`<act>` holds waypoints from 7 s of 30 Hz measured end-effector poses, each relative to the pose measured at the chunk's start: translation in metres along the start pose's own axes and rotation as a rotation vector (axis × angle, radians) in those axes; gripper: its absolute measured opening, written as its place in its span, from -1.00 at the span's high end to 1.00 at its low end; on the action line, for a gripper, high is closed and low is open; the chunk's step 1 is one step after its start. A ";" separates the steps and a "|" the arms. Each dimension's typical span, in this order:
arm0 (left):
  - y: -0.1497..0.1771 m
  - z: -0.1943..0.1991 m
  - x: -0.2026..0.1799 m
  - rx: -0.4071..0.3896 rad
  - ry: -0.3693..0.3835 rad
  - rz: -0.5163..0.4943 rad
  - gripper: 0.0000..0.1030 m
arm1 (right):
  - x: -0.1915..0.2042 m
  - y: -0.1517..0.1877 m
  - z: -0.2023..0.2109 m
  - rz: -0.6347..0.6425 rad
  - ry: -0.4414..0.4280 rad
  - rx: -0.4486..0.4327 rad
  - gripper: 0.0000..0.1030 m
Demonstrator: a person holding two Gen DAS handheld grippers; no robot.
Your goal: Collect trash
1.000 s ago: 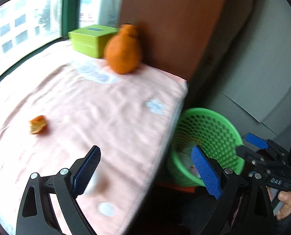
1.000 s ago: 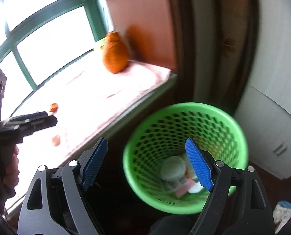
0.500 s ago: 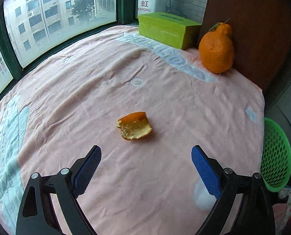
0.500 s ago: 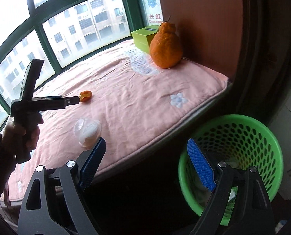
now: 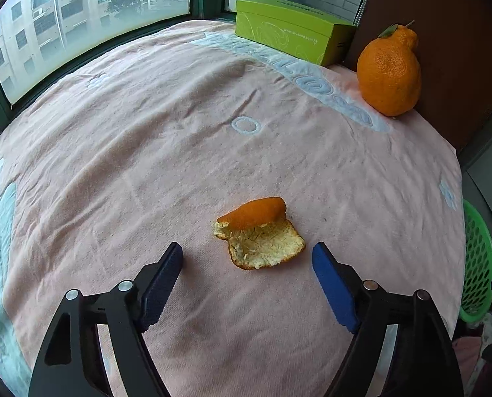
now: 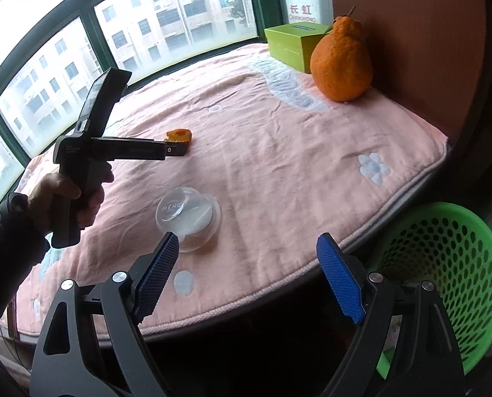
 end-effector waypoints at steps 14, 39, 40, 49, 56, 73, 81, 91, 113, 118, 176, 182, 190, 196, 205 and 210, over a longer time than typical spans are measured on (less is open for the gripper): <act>-0.005 0.012 -0.007 -0.077 -0.016 -0.051 0.34 | 0.039 0.003 -0.044 0.057 -0.038 0.068 -0.65; 0.020 0.060 0.000 -0.120 -0.006 0.028 0.63 | 0.048 0.002 -0.039 0.065 -0.018 0.033 -0.28; 0.021 0.063 -0.003 -0.125 -0.007 0.022 0.64 | 0.045 0.002 -0.035 0.058 -0.018 0.027 -0.27; 0.019 0.089 -0.046 -0.167 0.049 -0.013 0.67 | -0.001 0.005 0.004 -0.022 0.020 -0.026 -0.27; 0.011 0.100 -0.104 -0.189 0.138 -0.062 0.67 | -0.062 0.015 0.034 -0.114 0.099 -0.065 -0.27; 0.005 0.080 -0.270 -0.134 0.326 -0.223 0.67 | -0.221 0.069 0.080 -0.333 0.339 -0.036 -0.29; 0.019 0.055 -0.323 -0.058 0.377 -0.278 0.67 | -0.238 0.080 0.099 -0.381 0.347 -0.068 -0.48; 0.037 0.030 -0.373 0.031 0.417 -0.325 0.67 | -0.237 0.079 0.139 -0.431 0.307 -0.171 -0.54; 0.041 0.042 -0.363 0.027 0.421 -0.239 -0.20 | -0.226 0.082 0.156 -0.482 0.260 -0.210 -0.61; 0.039 0.063 -0.339 -0.017 0.370 -0.206 -0.31 | -0.213 0.077 0.152 -0.471 0.238 -0.205 -0.63; 0.086 0.198 -0.116 -0.223 -0.164 0.093 -0.85 | -0.034 0.000 0.106 -0.113 0.169 -0.156 -0.91; 0.091 0.199 -0.110 -0.215 -0.183 0.107 -0.85 | -0.029 0.002 0.104 -0.104 0.164 -0.151 -0.91; 0.094 0.199 -0.109 -0.209 -0.207 0.110 -0.85 | -0.028 0.002 0.103 -0.105 0.164 -0.149 -0.91; 0.094 0.199 -0.108 -0.210 -0.218 0.111 -0.85 | -0.028 0.003 0.103 -0.104 0.164 -0.148 -0.91; 0.095 0.199 -0.106 -0.210 -0.224 0.118 -0.85 | -0.025 0.004 0.102 -0.102 0.163 -0.144 -0.91; 0.097 0.198 -0.104 -0.206 -0.230 0.121 -0.85 | -0.024 0.004 0.100 -0.100 0.164 -0.141 -0.91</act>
Point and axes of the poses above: each gripper's, at about its wrist camera, not at the fingertips, and z roughly against the way its jaws point, x to its left, y to its underside, the point moved 5 cm from there along -z, roughly the way its jaws point, and after that the axes turned 9 degrees about -z, right-handed, at the moved point
